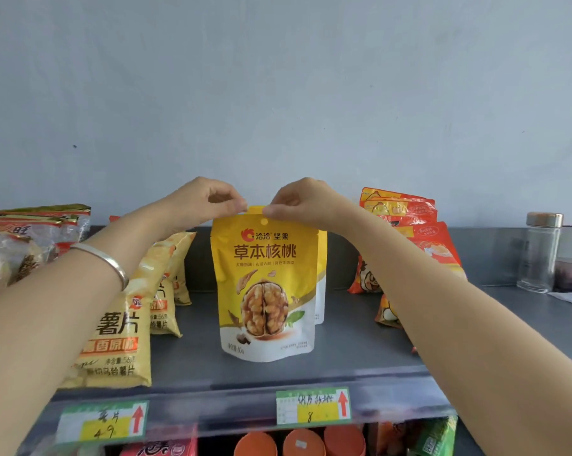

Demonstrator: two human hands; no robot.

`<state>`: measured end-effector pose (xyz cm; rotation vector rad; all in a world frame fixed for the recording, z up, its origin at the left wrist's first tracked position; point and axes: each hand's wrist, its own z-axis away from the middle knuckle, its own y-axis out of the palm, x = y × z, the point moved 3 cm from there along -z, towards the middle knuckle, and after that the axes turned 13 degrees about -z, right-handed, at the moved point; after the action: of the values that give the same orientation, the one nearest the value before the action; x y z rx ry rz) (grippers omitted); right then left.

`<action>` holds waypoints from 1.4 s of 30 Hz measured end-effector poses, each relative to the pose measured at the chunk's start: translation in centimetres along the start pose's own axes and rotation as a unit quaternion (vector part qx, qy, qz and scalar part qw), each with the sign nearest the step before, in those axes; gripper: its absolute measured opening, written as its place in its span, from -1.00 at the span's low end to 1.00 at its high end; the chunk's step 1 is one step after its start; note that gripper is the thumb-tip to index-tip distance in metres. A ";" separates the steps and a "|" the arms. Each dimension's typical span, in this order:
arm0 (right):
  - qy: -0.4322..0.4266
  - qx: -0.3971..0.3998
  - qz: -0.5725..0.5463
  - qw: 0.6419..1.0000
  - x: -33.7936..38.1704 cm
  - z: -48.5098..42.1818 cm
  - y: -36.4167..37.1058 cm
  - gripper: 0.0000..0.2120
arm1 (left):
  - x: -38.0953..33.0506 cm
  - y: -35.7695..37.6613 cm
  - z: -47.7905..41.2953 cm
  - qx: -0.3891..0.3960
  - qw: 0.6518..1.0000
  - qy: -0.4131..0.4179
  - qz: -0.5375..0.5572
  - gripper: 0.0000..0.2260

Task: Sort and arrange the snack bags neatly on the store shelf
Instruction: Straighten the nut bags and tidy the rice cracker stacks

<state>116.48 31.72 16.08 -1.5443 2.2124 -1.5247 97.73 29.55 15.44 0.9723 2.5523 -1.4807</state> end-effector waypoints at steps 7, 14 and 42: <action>0.053 -0.022 0.064 0.996 -1.6 1.8 0.3 -0.92 | 0.5 1.8 1.5 -0.024 0.995 -0.046 -0.082 -0.94; 0.077 -0.052 0.043 0.995 -2.9 2.8 -1.2 -0.91 | -1.6 3.3 0.9 -0.048 0.995 -0.052 -0.070 -0.83; 0.129 -0.209 -0.025 0.969 -10.2 9.6 -7.6 -0.70 | -12.9 9.6 -2.9 -0.149 0.965 0.159 -0.148 -0.82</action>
<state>131.88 32.50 11.93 -1.5822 2.8124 -1.4070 114.00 28.77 13.83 0.8750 3.1483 -0.9996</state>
